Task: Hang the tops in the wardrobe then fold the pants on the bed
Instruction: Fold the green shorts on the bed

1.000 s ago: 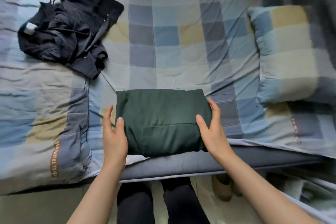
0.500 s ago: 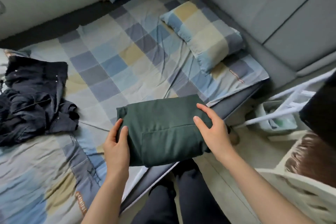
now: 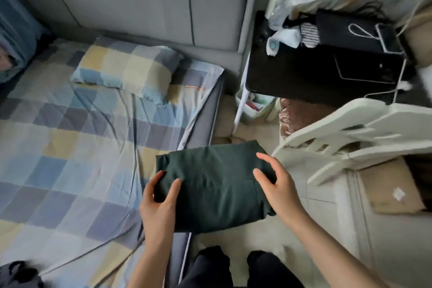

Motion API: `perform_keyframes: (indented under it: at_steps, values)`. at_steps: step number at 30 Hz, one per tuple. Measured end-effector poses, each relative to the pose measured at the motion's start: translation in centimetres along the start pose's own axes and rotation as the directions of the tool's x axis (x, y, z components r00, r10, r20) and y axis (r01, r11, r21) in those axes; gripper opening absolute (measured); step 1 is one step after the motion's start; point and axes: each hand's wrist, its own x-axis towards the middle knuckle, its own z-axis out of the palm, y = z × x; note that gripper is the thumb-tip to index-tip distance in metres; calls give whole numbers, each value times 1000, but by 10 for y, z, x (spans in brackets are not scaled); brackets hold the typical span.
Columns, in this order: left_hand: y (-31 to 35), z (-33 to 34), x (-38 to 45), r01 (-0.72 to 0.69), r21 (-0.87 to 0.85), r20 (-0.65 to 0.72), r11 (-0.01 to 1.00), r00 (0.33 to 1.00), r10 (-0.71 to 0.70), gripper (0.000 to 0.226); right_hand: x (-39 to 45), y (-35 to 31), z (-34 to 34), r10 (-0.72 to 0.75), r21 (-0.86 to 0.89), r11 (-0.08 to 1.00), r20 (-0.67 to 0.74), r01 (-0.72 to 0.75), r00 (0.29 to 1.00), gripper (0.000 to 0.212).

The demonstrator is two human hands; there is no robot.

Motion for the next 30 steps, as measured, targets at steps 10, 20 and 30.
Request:
perform_keyframes:
  at_steps: [10,20,30]
  values:
    - [-18,188,-106,-150,157,371,976,925,82,27,-58,93,-205,167,87,985,-312,-147,935,33]
    - [-62,378,-263,-182,233,678,955,735,-25,33,-140,195,-395,181,-93,943,-662,-320,727,39]
    - [-75,499,-329,-364,373,881,853,426,-204,64,-183,248,-456,427,173,842,-792,-511,436,41]
